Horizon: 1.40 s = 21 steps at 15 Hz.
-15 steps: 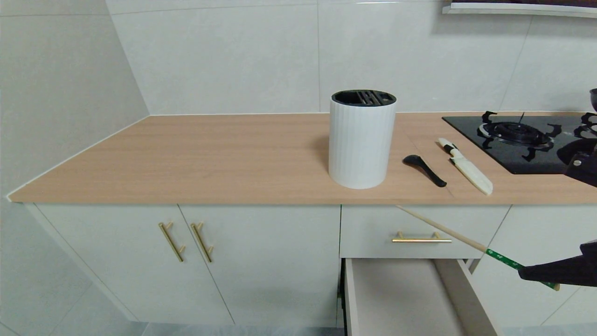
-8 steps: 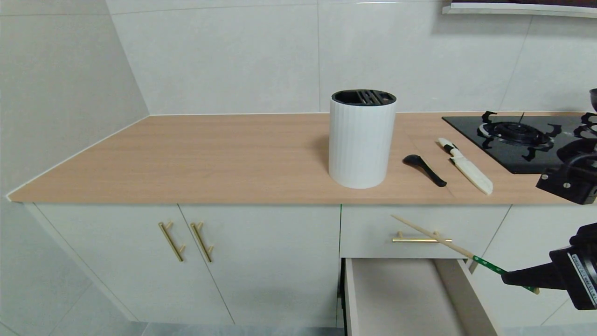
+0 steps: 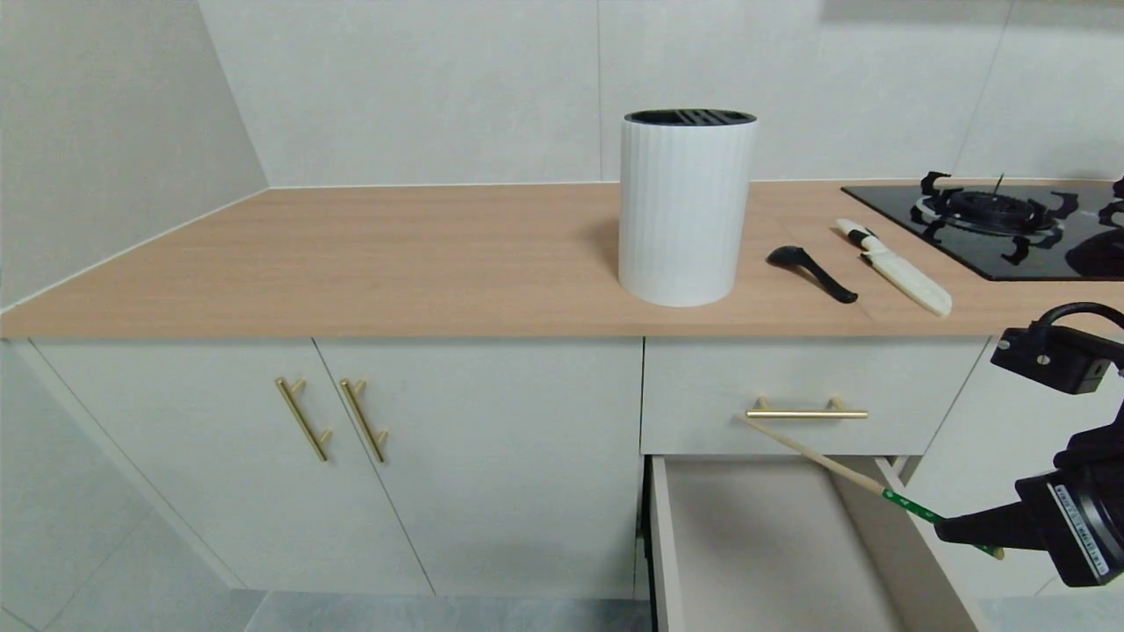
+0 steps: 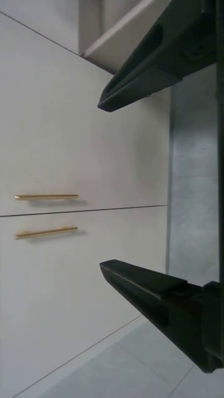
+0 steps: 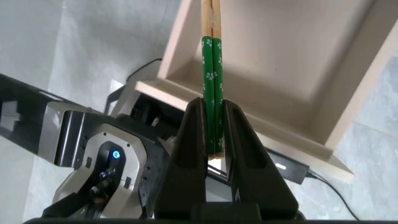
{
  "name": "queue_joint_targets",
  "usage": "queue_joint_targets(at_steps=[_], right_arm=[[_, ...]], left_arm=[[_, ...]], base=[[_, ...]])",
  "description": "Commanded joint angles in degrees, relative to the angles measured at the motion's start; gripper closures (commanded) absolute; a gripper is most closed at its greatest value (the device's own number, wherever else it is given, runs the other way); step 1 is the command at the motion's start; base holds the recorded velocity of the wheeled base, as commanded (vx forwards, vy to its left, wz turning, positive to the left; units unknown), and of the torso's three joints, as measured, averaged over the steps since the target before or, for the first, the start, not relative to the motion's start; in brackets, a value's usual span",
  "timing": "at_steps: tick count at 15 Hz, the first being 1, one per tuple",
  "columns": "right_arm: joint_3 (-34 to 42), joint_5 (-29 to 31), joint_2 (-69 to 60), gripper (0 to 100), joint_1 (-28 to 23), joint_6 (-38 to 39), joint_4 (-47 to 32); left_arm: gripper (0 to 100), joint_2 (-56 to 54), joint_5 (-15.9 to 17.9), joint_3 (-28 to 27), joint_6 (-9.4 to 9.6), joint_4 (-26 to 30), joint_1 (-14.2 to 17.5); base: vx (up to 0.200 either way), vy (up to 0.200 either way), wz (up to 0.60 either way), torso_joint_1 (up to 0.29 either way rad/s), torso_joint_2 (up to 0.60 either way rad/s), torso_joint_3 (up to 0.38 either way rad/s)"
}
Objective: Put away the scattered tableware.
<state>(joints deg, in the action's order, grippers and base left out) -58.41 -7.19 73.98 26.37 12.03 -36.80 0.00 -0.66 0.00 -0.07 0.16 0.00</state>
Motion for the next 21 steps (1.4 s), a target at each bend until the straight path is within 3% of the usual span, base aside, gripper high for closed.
queue_joint_targets(at_steps=[1, 8, 14, 21], right_arm=[[0.0, 0.0, 0.5, 100, 0.0, 0.0, 0.1], [0.1, 0.0, 1.2, 100, 0.1, 0.0, 0.0], [0.0, 0.0, 2.7, 100, 0.1, 0.0, 0.2], [4.0, 3.0, 22.6, 100, 0.4, 4.0, 15.2]], left_arm=[[0, 0.0, 0.0, 0.0, -0.01, 0.0, 0.0], [0, 0.1, 0.0, 0.0, -0.01, 0.0, 0.0], [0, 0.0, 0.0, 0.0, -0.01, 0.0, 0.0], [0, 0.1, 0.0, 0.0, -0.01, 0.0, 0.0]], base=[[0.000, 0.000, 0.00, -0.163, 0.48, 0.295], [0.000, 0.000, 0.00, -0.128, 0.45, 0.317], [0.000, 0.000, 0.00, -0.021, 0.10, 0.069], [0.000, 0.000, 0.00, 0.000, 0.00, 0.000]])
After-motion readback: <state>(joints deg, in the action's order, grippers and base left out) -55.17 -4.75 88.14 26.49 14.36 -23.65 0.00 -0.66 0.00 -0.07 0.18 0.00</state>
